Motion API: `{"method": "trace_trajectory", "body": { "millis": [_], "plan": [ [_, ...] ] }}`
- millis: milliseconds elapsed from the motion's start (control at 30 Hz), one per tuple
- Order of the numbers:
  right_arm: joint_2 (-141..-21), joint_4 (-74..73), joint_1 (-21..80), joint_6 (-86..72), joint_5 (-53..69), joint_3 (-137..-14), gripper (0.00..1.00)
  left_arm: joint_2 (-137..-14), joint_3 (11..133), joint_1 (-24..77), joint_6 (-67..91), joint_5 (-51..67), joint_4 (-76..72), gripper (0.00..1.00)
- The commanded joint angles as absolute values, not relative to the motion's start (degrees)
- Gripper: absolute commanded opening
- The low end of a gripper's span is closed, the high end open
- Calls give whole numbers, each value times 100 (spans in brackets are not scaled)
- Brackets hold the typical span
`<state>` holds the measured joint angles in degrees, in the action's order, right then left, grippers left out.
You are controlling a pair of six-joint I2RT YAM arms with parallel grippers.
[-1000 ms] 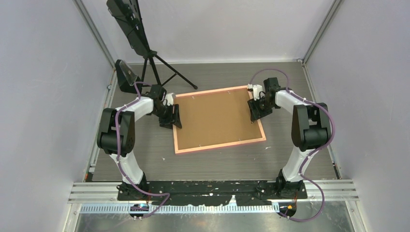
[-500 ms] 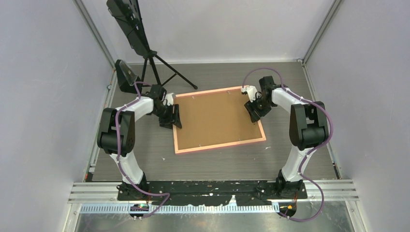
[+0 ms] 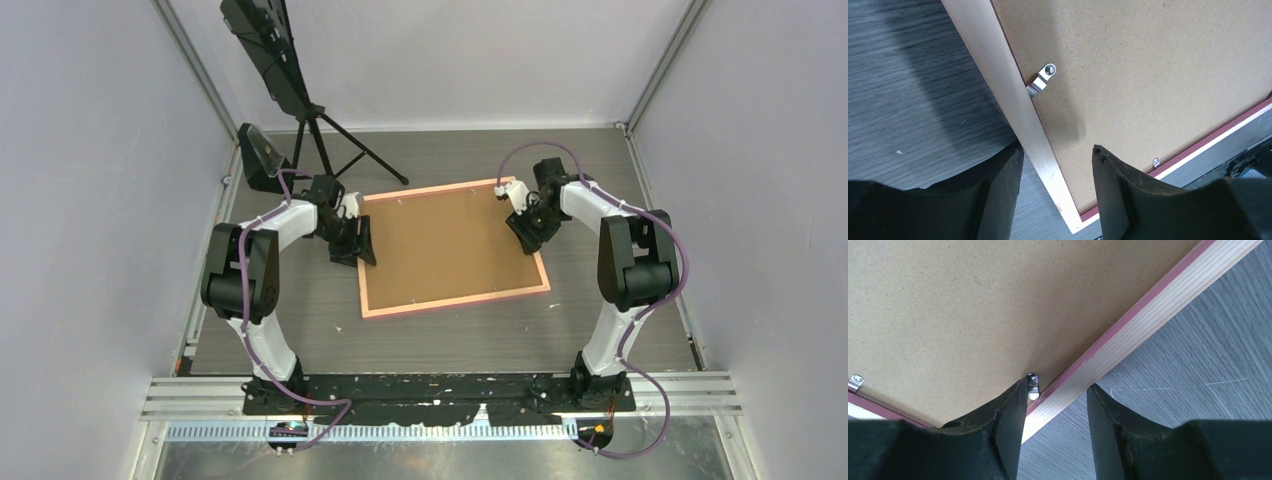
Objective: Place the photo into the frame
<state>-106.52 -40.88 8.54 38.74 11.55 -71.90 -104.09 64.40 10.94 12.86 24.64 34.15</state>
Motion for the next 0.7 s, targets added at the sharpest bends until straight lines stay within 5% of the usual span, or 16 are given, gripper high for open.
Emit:
{"method": "trace_trajectory", "body": {
  "millis": [0,667],
  "plan": [
    [-10618,-4419,887,4069,970,-7176,49,-10670,6406,1178,1159,2595,3194,56],
    [-10502,-4278,888,4129,1004,-7051,36,-10688,6416,1178,1152,2604,3200,56]
  ]
}}
